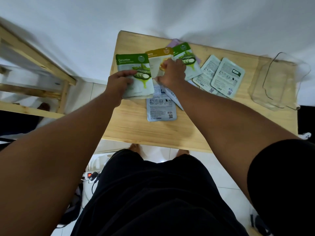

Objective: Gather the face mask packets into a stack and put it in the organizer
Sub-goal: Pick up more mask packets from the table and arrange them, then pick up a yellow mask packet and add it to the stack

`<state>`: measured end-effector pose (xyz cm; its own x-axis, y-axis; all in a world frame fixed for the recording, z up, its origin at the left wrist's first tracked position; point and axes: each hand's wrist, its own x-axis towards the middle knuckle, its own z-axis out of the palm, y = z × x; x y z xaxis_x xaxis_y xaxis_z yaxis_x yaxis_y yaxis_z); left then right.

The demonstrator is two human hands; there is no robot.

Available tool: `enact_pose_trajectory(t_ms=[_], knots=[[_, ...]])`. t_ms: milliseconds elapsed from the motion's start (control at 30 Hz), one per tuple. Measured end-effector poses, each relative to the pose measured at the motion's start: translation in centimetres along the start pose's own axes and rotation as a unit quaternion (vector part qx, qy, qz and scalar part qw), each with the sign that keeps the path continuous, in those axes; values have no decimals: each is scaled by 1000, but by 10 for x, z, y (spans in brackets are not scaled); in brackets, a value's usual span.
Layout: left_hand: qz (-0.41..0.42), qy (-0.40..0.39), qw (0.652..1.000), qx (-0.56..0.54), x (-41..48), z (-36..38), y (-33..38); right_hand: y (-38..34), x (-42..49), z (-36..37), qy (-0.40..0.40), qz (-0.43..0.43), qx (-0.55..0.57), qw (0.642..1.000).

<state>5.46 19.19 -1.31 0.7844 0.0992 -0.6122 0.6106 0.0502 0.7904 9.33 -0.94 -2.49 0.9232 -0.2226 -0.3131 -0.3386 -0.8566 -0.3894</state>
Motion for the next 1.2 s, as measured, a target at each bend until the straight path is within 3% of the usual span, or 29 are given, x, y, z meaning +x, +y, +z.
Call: enact_pose_trajectory(t_ms=[167, 333, 533, 633, 767, 1000, 1200], knots=[[-1, -8, 1000, 5, 5, -2, 0, 4, 13, 0, -27, -6, 99, 995], [-3, -14, 1000, -4, 7, 0, 6, 11, 15, -11, 21, -8, 189, 982], [8, -23, 1000, -18, -2, 26, 30, 30, 18, -81, 82, 1, 356, 931], [17, -21, 999, -23, -7, 48, 39, 40, 11, -107, 52, -24, 420, 906], [27, -46, 998, -44, -21, 82, 45, 45, -4, -107, -21, -65, 387, 919], [11, -91, 988, -124, -35, 104, 38, 64, -17, -90, -48, -86, 328, 940], [41, -109, 988, -97, -41, 107, 25, 63, -24, -81, -100, -133, 277, 946]])
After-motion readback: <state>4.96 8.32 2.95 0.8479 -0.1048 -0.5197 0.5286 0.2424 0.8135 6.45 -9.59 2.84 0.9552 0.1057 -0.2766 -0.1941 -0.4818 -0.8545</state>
